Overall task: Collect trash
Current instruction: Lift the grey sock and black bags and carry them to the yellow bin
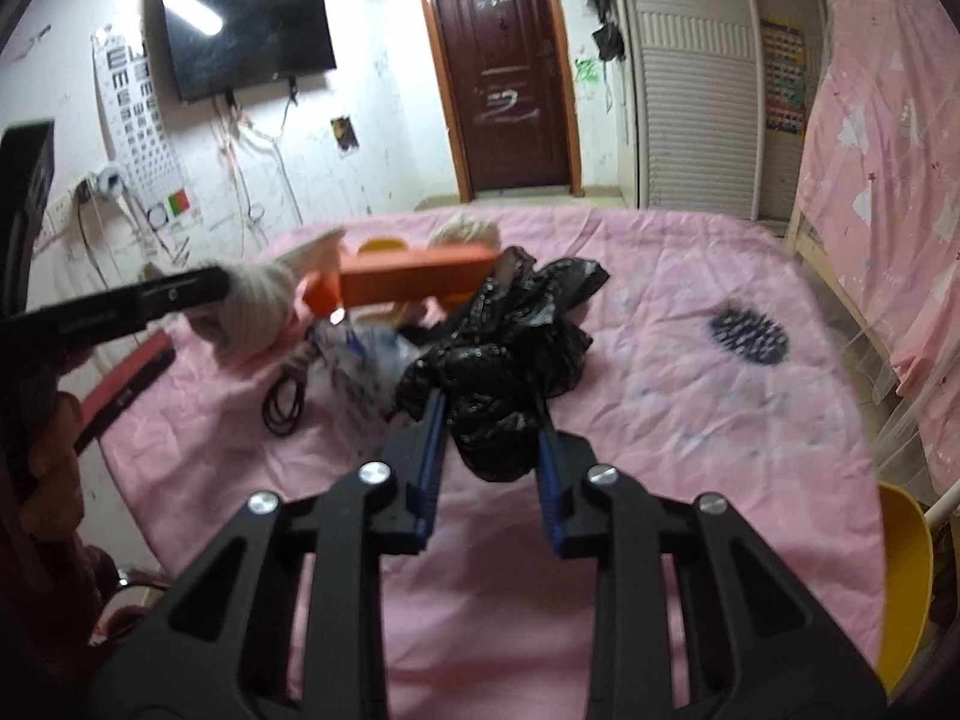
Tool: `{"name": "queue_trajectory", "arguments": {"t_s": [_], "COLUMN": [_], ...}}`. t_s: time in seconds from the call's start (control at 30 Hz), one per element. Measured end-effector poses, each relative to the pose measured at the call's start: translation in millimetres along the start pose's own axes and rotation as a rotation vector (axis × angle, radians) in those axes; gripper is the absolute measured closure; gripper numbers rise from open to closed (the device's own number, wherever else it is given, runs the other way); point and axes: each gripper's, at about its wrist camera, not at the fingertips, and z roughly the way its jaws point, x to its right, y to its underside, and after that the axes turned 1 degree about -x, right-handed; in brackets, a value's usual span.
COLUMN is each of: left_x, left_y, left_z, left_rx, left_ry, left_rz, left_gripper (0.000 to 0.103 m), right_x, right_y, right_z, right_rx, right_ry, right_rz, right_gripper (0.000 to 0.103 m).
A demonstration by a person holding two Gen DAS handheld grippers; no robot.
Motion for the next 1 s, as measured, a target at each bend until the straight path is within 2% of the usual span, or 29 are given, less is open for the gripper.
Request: {"name": "queue_trajectory", "arguments": {"t_s": [0.2,0.27,0.67,1.0], "left_x": [9,16,70,128], "left_y": [-12,-18,-44,-63], "left_z": [-19,-26,-44,-74], "left_rx": [0.046,0.065,0.139,0.217], "left_ry": [0.021,0.029,0.057,0.144], "left_rz": [0.011,0.024,0.130,0.211], "left_gripper": [0.070,0.074,0.080,0.080], "right_x": [20,31,100,148], "right_y": [-7,-9,-9,7], "right_z": [-22,-32,-89,-118], "right_rx": [0.056,0.078,0.206,0.252], "right_ry": [0.021,0.031,0.121,0.210], "right_rz": [0.043,0.064,0.212,0.320], "right_gripper": [0.077,0.077,0.077,0.077]}}
